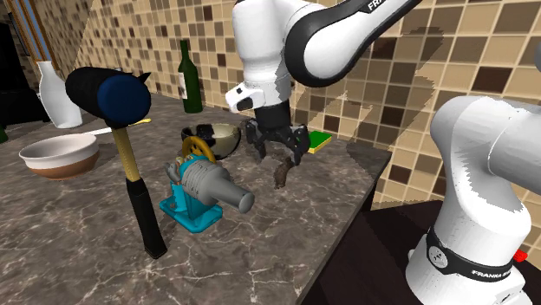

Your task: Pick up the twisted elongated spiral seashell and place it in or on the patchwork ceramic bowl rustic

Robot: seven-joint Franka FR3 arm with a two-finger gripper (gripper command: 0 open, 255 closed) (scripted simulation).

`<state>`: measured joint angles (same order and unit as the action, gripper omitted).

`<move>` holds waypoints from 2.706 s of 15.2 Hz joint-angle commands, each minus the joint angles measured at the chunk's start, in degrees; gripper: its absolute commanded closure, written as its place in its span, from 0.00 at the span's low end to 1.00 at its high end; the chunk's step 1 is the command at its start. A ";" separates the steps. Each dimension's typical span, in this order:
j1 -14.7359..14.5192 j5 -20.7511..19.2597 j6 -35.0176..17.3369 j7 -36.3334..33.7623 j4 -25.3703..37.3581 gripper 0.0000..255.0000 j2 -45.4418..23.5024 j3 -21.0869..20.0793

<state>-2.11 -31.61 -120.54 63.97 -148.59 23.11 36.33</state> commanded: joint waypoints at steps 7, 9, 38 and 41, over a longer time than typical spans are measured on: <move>-0.42 -1.43 -6.92 4.24 -2.01 0.00 -5.59 3.63; -0.41 -1.43 -6.92 4.24 -2.01 0.00 -5.59 3.63; 0.34 -0.39 6.67 5.72 3.07 1.00 3.14 -0.61; 0.39 0.02 9.33 6.14 4.47 1.00 4.43 -1.47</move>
<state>-1.69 -31.82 -112.32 69.99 -144.74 27.06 35.24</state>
